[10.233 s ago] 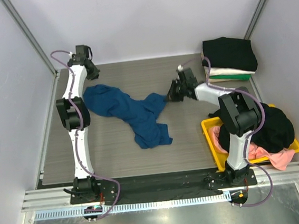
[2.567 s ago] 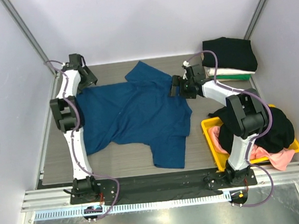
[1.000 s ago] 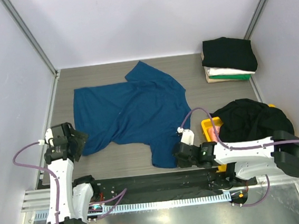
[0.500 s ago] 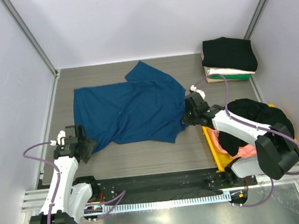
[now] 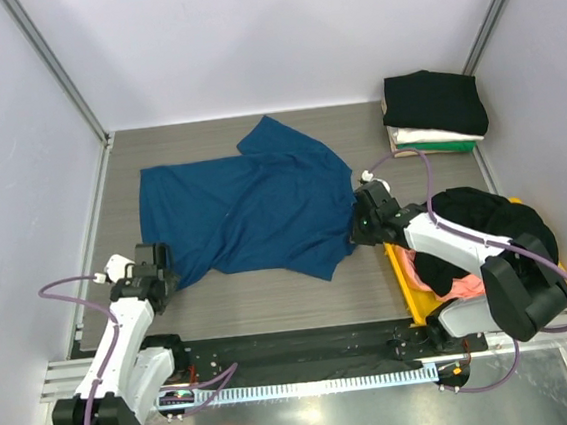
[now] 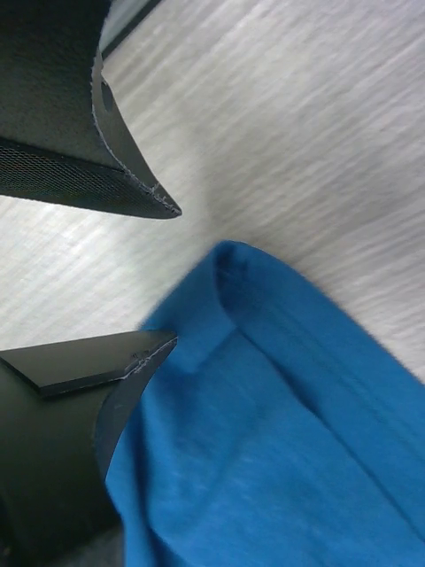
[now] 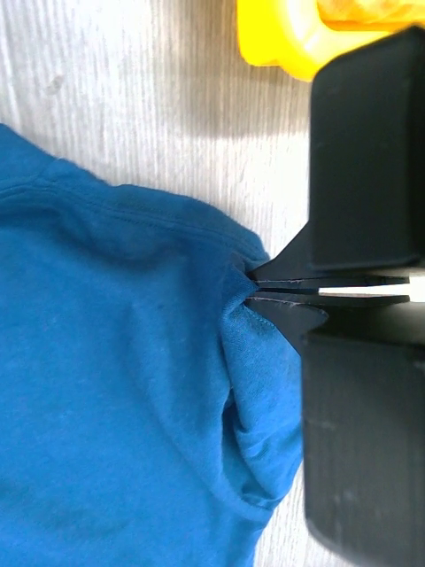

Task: Fold and stack the t-shirts
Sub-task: Flatten the tshirt out, then fold the tshirt

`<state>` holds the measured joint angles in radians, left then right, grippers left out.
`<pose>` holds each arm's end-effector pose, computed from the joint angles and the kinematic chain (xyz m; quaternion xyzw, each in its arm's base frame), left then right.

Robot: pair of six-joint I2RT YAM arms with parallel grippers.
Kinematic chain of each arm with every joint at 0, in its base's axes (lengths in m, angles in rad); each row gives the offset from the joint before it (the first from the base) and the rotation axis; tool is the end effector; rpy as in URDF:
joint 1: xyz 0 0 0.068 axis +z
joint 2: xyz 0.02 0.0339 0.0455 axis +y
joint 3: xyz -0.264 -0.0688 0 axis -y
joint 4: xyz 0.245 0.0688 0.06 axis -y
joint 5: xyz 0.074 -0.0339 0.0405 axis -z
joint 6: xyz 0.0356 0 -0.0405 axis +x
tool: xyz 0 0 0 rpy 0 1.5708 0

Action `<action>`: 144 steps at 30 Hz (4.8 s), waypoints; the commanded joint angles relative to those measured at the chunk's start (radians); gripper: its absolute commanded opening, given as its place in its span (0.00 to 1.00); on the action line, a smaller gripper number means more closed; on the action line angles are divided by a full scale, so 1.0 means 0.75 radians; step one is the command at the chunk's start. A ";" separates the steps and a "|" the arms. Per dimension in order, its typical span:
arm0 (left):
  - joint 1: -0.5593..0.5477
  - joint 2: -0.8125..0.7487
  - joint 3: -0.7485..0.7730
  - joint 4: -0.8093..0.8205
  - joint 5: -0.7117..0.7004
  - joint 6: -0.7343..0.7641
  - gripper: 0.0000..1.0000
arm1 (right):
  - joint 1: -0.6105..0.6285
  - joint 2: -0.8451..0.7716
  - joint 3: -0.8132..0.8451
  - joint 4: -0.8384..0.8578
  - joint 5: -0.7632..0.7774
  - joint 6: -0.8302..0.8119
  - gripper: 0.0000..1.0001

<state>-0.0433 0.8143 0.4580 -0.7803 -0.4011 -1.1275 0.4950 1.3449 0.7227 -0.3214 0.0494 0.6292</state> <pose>0.1347 0.0081 0.1794 -0.5305 0.7976 0.0455 0.2834 0.2289 0.1216 0.1881 0.0714 0.9483 0.1445 0.2735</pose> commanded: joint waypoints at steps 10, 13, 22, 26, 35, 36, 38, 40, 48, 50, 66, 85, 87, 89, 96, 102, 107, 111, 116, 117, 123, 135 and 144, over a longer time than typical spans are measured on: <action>0.021 0.254 0.011 0.275 -0.107 -0.045 0.38 | -0.054 -0.108 -0.076 0.009 -0.027 -0.066 0.01; 0.021 0.274 0.034 0.282 -0.170 -0.023 0.23 | -0.069 -0.124 -0.082 0.007 -0.035 -0.074 0.01; 0.045 0.156 0.420 0.110 -0.189 0.121 0.00 | -0.236 -0.408 0.100 -0.258 -0.021 -0.144 0.01; 0.050 0.076 0.724 -0.025 -0.177 0.174 0.00 | -0.239 -0.586 0.290 -0.406 0.030 -0.150 0.01; 0.048 -0.067 1.193 -0.211 -0.146 0.272 0.00 | -0.239 -0.862 0.683 -0.506 -0.031 -0.303 0.01; 0.050 -0.081 1.228 -0.207 -0.134 0.304 0.00 | -0.239 -0.879 0.740 -0.512 -0.013 -0.315 0.01; 0.050 -0.096 1.332 -0.205 -0.122 0.345 0.00 | -0.239 -0.944 0.799 -0.520 -0.009 -0.356 0.01; 0.050 -0.112 1.408 -0.215 -0.124 0.407 0.00 | -0.239 -0.983 0.889 -0.521 -0.021 -0.383 0.01; 0.048 -0.080 1.760 -0.154 -0.046 0.671 0.00 | -0.239 -1.069 1.267 -0.461 -0.039 -0.524 0.01; 0.045 0.000 1.833 -0.162 -0.005 0.726 0.00 | -0.239 -1.018 1.351 -0.465 -0.023 -0.550 0.01; 0.150 1.196 2.056 -0.318 0.289 0.955 0.01 | -0.249 0.617 1.989 -0.631 0.306 -0.571 0.06; 0.162 1.244 1.361 -0.089 0.210 0.738 0.66 | -0.137 0.438 0.792 0.111 -0.286 -0.123 0.96; 0.174 1.262 1.320 -0.095 0.216 0.704 0.65 | -0.092 0.467 0.771 0.154 -0.405 -0.113 0.95; 0.195 1.254 1.271 -0.074 0.206 0.655 0.65 | -0.071 0.528 0.781 0.214 -0.452 -0.107 0.95; 0.287 1.227 1.022 0.081 0.216 0.564 0.64 | -0.073 0.769 0.887 0.246 -0.530 -0.123 0.94; 0.303 1.403 1.162 0.073 0.199 0.622 0.63 | -0.128 0.819 0.753 0.338 -0.516 -0.095 0.93; 0.242 1.581 1.318 0.073 0.193 0.681 0.60 | -0.183 0.862 0.601 0.422 -0.430 0.010 0.92; 0.170 1.742 1.459 0.047 0.155 0.742 0.60 | -0.267 0.858 0.503 0.422 -0.365 0.069 0.92; 0.024 1.880 1.739 0.008 0.050 0.946 0.60 | -0.412 0.762 0.387 0.371 -0.242 0.081 0.92; -0.003 1.900 1.820 0.016 0.036 0.998 0.60 | -0.441 0.751 0.376 0.365 -0.228 0.071 0.92; -0.130 1.982 2.026 0.046 0.129 1.219 0.61 | -0.603 0.613 0.378 0.255 -0.099 0.012 0.92; -0.065 1.235 1.532 -0.048 0.023 0.784 0.65 | -0.397 0.269 0.548 -0.003 -0.079 -0.135 0.94; -0.067 0.718 0.579 0.245 0.365 0.456 0.65 | -0.216 -0.075 0.356 -0.195 -0.015 -0.017 0.96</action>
<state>-0.0921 1.3537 1.0458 -0.7147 -0.2462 -0.6781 0.3267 1.3369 1.0447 -0.3954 0.0147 0.5823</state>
